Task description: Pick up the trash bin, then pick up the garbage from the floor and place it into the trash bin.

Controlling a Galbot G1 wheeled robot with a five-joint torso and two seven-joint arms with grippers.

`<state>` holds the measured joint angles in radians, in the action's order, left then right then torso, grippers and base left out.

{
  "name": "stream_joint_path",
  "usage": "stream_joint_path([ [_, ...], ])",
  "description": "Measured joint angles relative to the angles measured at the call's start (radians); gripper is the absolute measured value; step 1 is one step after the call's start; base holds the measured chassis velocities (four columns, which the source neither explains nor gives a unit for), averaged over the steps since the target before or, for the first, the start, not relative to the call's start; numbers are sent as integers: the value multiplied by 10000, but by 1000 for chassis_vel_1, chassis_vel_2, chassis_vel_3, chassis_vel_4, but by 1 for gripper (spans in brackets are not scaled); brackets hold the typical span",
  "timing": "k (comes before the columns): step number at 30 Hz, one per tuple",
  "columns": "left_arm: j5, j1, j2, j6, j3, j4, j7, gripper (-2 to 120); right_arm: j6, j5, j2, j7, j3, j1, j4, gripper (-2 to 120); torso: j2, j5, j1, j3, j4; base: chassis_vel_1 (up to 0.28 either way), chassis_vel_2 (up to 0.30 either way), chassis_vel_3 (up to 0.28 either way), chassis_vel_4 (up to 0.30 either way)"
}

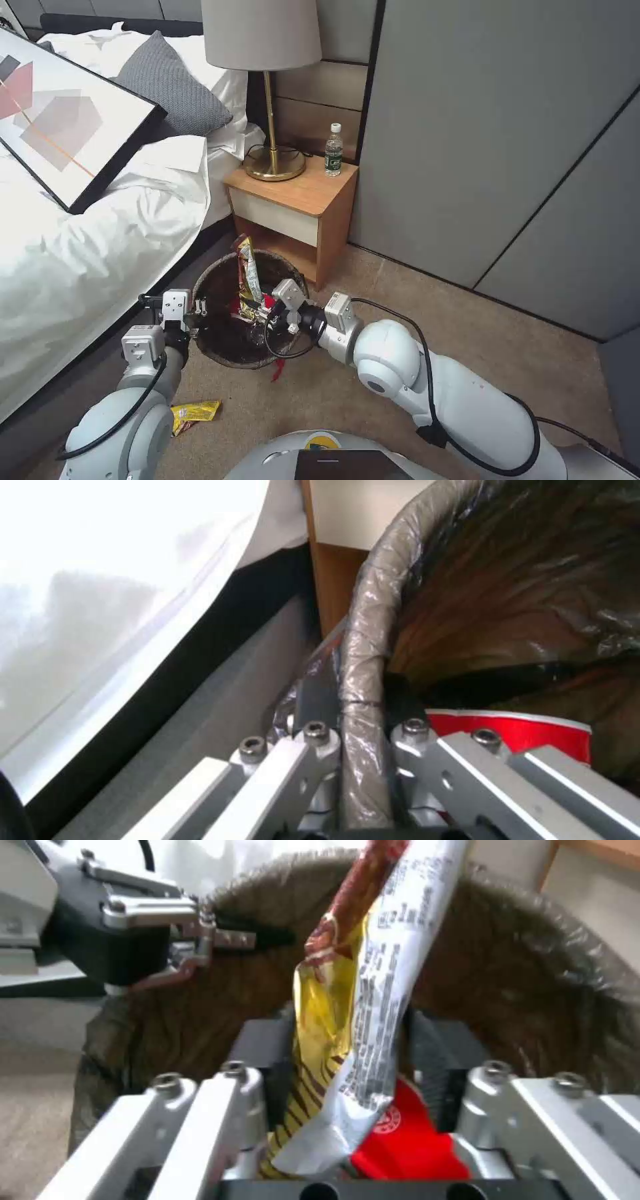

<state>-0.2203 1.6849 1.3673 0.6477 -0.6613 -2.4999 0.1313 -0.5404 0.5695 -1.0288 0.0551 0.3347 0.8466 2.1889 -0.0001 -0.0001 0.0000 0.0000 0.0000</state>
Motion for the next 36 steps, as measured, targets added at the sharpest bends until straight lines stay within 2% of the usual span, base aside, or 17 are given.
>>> stream_joint_path([
  [4,-18,-42,19,2,-10,0,2,3,-89,-3,-11,85,116,-18,-8,61,0,0,0,0,0,0,0,0,0],
  [5,-18,-42,19,2,-10,0,2,3,-89,-3,-11,85,116,-18,-8,61,0,0,0,0,0,0,0,0,0],
  [9,-24,-69,23,4,-3,0,2,3,-84,5,-15,105,79,-97,-23,80,0,0,0,0,0,0,0,0,0],
  [10,-24,-69,23,4,-3,0,2,3,-84,5,-15,105,79,-97,-23,80,0,0,0,0,0,0,0,0,0],
  [13,-24,-102,26,4,10,0,2,3,-78,24,36,116,9,-98,84,95,0,0,0,0,0,0,0,0,0],
  [17,-24,-121,23,6,13,0,2,3,-74,39,144,117,-53,-23,231,100,0,1,0,0,0,0,0,0,0],
  [26,-25,-124,40,8,56,0,2,3,-72,203,263,132,-446,62,756,100,0,1,0,0,1,0,0,0,0],
  [32,-24,-123,26,6,12,0,-1,3,172,321,449,85,-1625,611,1253,100,0,2,0,0,0,0,0,0,0],
  [34,-27,-112,24,1,-11,0,-1,3,647,284,576,145,-2281,1072,1481,100,0,2,0,0,-1,0,0,0,0],
  [36,-39,-113,23,-4,-18,0,5,3,859,190,593,241,-2500,1298,1563,100,0,2,0,0,0,0,0,0,0],
])
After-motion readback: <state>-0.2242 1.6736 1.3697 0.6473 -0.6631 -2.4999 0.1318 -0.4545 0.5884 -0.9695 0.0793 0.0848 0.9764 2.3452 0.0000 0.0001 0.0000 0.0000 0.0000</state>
